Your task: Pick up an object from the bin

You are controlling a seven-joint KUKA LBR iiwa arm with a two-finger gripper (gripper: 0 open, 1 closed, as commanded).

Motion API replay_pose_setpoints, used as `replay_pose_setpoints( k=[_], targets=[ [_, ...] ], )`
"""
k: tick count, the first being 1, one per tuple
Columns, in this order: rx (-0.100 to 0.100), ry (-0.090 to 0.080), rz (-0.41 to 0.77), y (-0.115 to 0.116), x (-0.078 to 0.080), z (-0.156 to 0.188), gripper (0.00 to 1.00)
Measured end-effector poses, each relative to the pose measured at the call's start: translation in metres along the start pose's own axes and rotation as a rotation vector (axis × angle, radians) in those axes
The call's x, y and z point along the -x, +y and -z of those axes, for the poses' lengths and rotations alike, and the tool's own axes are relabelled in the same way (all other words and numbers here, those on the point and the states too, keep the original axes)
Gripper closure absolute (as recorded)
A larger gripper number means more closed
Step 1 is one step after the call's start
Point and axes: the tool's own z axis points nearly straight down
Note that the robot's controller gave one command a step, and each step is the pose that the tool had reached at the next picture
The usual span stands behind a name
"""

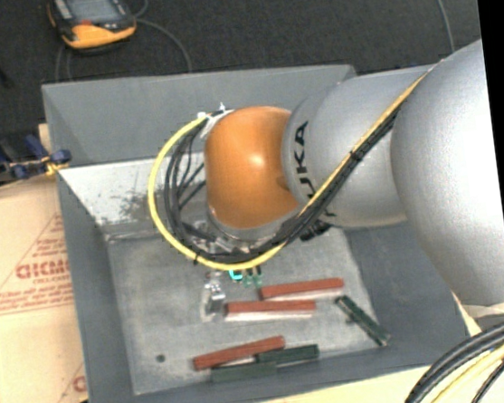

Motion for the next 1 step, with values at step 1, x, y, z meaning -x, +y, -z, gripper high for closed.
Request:
replay_pose_setpoints(
  k=[1],
  targets=[
    [0.001, -0.004, -0.001, -0.0002, 0.0009, 0.0029, 0.0]
  ],
)
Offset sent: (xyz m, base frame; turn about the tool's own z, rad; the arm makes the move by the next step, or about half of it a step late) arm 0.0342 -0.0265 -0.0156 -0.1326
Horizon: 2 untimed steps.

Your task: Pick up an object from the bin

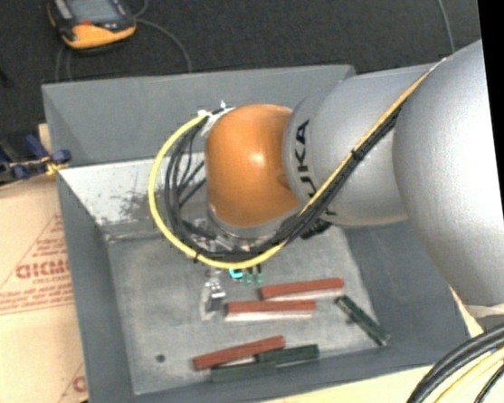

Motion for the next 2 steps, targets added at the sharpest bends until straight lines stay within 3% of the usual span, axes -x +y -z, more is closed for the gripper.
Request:
replay_pose_setpoints(
  k=[1, 2],
  targets=[
    [-0.001, -0.005, 0.065, -0.011, 0.016, -0.006, 0.0],
    [-0.001, -0.005, 0.028, -0.04, -0.003, -0.022, 0.0]
  ],
)
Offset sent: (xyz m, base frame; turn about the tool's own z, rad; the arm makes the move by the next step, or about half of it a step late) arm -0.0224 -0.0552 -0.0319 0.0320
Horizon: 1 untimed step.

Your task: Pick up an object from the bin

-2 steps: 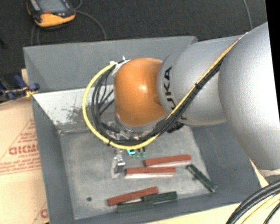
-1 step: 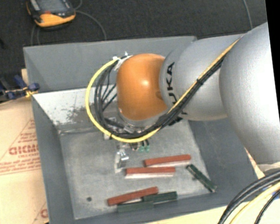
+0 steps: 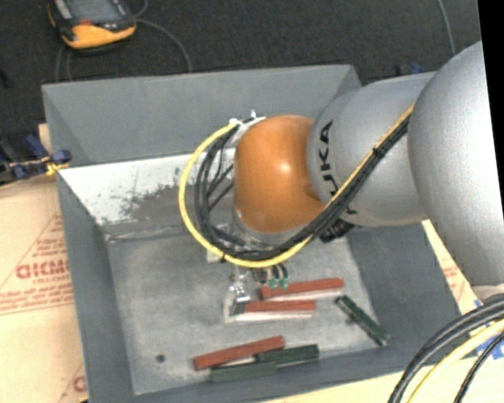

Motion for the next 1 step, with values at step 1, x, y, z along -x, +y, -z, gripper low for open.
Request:
replay_pose_setpoints(
  k=[1],
  targets=[
    [-0.001, 0.0, -0.048, -0.0185, -0.0242, -0.0193, 0.0]
  ],
)
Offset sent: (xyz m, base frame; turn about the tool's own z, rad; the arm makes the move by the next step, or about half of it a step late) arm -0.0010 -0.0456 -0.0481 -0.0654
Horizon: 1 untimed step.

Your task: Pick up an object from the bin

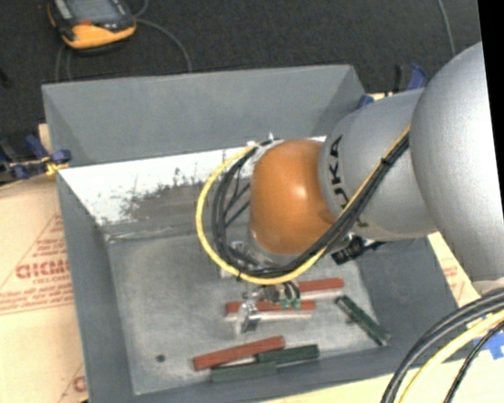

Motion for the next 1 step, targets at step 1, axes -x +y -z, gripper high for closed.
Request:
replay_pose_setpoints(
  k=[1],
  targets=[
    [0.002, 0.013, 0.111, -0.025, 0.0238, -0.0228, 1.0]
  ],
)
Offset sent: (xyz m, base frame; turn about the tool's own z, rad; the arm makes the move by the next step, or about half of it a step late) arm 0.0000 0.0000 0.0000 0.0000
